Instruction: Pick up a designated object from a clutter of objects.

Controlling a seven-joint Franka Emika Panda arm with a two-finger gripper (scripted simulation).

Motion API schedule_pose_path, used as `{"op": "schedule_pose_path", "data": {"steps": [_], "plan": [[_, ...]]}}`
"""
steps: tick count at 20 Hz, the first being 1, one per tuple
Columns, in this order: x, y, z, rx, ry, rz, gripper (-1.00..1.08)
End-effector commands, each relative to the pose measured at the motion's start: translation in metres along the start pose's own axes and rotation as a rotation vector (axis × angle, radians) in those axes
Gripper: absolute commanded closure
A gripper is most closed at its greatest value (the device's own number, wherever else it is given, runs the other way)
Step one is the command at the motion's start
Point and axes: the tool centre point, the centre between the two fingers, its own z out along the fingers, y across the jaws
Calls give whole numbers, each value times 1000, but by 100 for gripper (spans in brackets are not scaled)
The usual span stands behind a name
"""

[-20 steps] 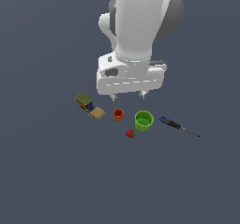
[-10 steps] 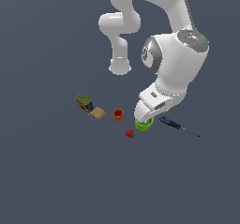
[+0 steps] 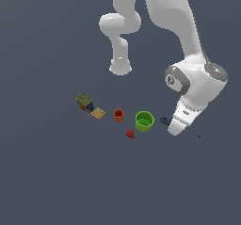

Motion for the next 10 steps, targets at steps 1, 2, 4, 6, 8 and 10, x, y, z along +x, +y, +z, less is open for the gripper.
{"op": "schedule_pose_path", "data": {"steps": [1, 2, 4, 6, 8, 10], "plan": [[11, -20, 16, 7, 6, -62, -92], [15, -27, 21, 10, 8, -82, -92], [20, -39, 30, 15, 11, -115, -92], [24, -48, 36, 20, 13, -139, -92], [26, -54, 40, 22, 15, -156, -92], [28, -57, 42, 24, 16, -164, -92]]}}
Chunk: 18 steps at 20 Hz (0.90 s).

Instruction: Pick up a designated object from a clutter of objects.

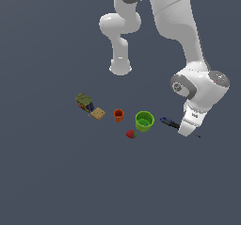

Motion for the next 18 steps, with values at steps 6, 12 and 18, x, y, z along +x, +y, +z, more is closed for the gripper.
{"op": "schedule_pose_path", "data": {"steps": [6, 12, 18], "plan": [[1, -2, 7, 1, 1, -5, -92], [1, -3, 34, 1, 1, -8, -92], [1, -3, 52, 1, 1, -9, -92]]}}
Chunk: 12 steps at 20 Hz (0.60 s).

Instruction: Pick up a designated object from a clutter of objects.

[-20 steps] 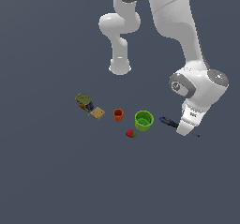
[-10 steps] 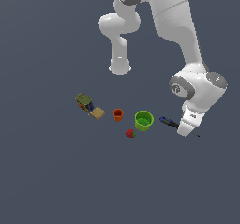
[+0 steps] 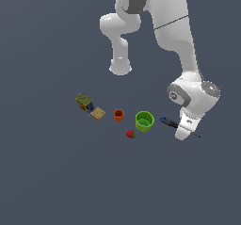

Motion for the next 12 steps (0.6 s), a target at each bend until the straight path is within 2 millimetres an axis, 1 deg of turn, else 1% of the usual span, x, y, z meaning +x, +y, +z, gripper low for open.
{"op": "schedule_pose_path", "data": {"steps": [1, 2, 3, 12], "plan": [[1, 0, 3, -1, 2, 0, -92], [1, 0, 4, -1, 2, 0, -92], [1, 0, 4, -1, 2, 0, 108], [1, 0, 4, -1, 2, 0, 108]]}}
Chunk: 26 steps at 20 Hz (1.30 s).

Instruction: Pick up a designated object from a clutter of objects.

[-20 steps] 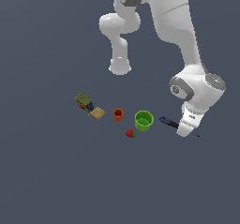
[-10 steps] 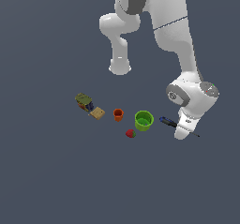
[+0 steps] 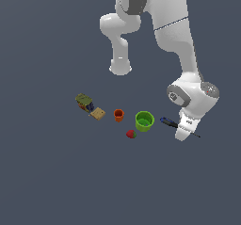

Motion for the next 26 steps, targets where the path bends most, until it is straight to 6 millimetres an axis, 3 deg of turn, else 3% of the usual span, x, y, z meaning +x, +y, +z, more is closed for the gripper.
{"op": "schedule_pose_path", "data": {"steps": [1, 7, 13, 18, 26], "plan": [[0, 0, 0, 0, 0, 0, 108], [-4, 0, -7, 0, 0, 0, 108], [-14, 0, -30, -1, 0, 0, 108], [-29, 0, -61, -2, -1, -1, 108], [-60, 1, -128, -3, -2, -1, 108]]}}
